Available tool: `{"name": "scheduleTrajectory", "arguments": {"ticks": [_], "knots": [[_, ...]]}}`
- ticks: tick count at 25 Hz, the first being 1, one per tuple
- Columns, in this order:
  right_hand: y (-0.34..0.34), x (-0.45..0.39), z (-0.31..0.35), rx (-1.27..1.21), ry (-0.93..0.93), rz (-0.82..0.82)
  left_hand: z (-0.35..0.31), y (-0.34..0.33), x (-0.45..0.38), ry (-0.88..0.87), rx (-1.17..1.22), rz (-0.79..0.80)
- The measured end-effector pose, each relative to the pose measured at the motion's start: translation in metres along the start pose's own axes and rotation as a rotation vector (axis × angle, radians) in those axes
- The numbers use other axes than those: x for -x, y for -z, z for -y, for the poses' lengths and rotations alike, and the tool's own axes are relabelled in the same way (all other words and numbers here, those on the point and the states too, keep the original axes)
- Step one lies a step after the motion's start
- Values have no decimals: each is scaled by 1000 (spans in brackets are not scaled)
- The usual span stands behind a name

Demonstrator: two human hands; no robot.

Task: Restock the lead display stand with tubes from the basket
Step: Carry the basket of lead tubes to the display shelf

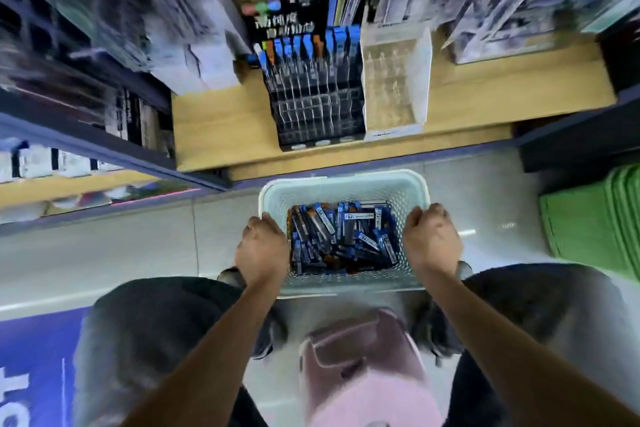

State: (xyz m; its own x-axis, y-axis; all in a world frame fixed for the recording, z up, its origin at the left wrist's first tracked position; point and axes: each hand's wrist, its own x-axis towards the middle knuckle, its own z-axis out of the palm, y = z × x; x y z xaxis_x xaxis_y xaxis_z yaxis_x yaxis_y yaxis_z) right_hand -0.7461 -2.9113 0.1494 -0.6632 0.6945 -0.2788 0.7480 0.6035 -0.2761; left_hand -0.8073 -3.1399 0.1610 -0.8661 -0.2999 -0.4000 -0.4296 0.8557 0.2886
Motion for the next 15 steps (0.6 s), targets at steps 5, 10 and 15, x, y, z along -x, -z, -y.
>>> {"name": "scheduleTrajectory", "arguments": {"ticks": [5,10,15], "knots": [[-116,-52,-27,35,-42,16,27,-114,-52,68,19,45],[-198,-89,-54,42,-30,-3,44,-197,-97,59,-3,73],[-225,-103,-73,51,21,-4,47,-224,-95,-9,-60,72]]}}
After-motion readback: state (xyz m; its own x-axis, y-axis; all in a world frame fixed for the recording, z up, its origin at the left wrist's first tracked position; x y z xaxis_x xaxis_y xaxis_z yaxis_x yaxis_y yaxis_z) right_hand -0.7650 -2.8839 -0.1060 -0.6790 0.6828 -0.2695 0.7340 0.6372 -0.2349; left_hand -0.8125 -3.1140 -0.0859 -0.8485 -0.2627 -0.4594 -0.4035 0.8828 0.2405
